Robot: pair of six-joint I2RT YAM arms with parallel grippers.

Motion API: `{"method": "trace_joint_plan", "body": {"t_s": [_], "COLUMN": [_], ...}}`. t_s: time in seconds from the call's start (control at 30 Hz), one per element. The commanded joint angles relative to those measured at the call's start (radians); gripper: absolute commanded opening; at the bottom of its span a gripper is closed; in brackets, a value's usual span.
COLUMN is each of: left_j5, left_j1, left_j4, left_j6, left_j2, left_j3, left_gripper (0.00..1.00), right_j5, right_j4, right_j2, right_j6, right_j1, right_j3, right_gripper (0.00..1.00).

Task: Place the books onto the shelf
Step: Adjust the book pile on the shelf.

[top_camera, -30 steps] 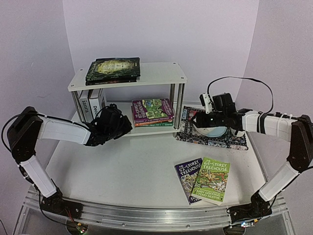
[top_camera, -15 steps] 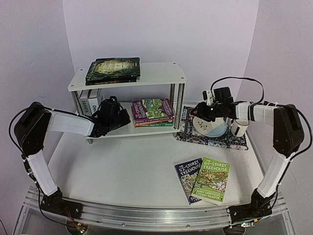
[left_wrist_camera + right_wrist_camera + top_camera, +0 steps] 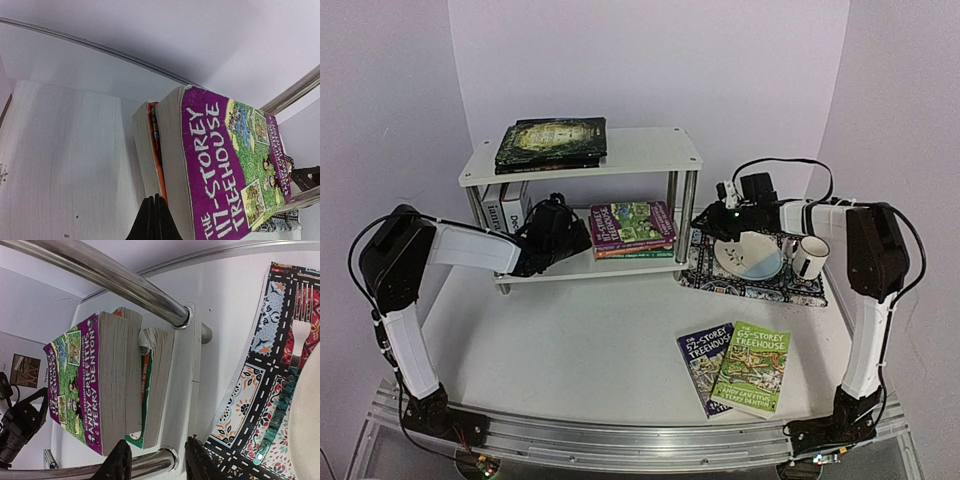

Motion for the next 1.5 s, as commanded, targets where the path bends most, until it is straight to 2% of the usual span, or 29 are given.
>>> {"method": "trace_joint_plan", "body": {"t_s": [0.0,0.23,0.67,1.0,1.1,1.47], "left_j5": [-0.05,-0.107,-0.066,-0.052,-0.049,-0.04], "left_j1": [0.005,0.007,0.056,0.075,0.078,0.086], "left_j4": [0.021,0.014,-0.115,-0.131,-0.139,-0.168], "left_j6": [0.06,0.084,0.047,0.025,0.026,-0.017], "left_j2": [0.055,0.079,0.149,0.193,0.211,0.254], "left_j3": [0.088,0.105,0.228,0.291,0.312,0.373], "left_gripper": [0.0,0.0,0.0,0.0,0.0,0.0], "right_j5": [-0.054,-0.071,-0.199,-0.282,-0.302,-0.308], "right_j4": [0.003,0.005,0.013,0.105,0.138,0.186], "right_j2": [0.034,0.062,0.173,0.246,0.261,0.287], "right_j6": [0.026,0.028,0.085,0.173,0.198,0.242], "right_j1": [-0.004,-0.005,-0.005,-0.002,0.0,0.002], "right_j3": [0.068,0.096,0.217,0.253,0.261,0.274], "right_gripper": [0.38,0.37,0.42,0.46,0.5,0.53]}}
